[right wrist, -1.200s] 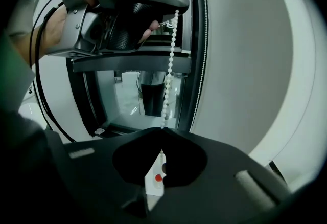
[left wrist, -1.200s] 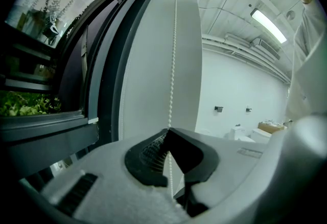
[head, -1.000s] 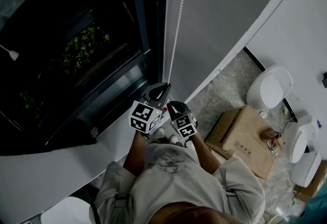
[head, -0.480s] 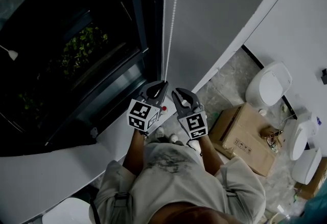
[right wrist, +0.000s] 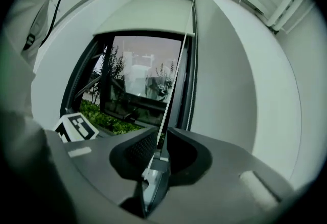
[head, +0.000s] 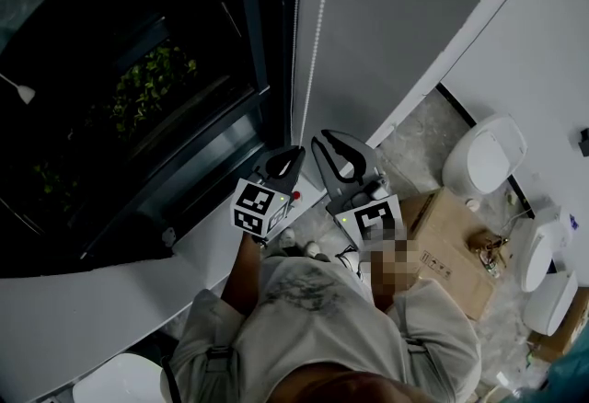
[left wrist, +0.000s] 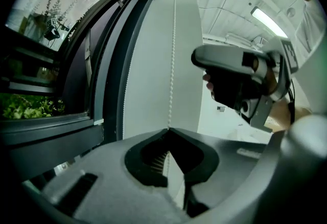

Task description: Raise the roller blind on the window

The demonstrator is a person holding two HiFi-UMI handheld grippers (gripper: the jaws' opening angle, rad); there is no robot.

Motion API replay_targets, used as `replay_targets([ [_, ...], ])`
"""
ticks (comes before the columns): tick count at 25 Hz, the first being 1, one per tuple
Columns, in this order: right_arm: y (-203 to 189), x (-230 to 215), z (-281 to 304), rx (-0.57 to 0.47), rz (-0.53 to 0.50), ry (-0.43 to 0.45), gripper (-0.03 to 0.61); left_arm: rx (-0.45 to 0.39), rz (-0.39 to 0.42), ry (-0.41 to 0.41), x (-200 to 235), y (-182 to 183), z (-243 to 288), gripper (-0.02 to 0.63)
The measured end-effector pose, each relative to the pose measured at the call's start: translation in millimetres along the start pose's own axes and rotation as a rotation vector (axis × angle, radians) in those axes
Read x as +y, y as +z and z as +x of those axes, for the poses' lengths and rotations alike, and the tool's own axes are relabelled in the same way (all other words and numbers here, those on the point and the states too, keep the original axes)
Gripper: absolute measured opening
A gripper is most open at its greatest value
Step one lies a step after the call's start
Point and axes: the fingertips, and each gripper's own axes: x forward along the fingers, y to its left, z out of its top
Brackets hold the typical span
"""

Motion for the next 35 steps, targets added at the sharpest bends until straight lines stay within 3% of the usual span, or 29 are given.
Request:
replay_targets([
  [5, 46, -10, 19, -0.072, 0.001, 0.018, 0.081, 0.001, 0.001, -0.004, -1, 0, 2, 0.009],
  [12, 76, -22, 37, -0.087, -0.004, 0.037, 0.103, 0.001, 0.000, -0.012, -4, -1, 4, 0.009],
  [17, 78, -29, 43, -0.045, 0.004, 0.034, 0.087, 0.002, 0.002, -0.018, -5, 0, 5, 0.010],
  [23, 90, -34, 52, -0.114, 0.015, 0.032, 0.014, -0.004, 0.001, -0.020, -5, 2, 8, 0.009],
  [35, 83, -33, 54, -0.150, -0.041, -0.010, 0.011, 0.017, -0.016, -0.010, 2, -12, 13, 0.009],
])
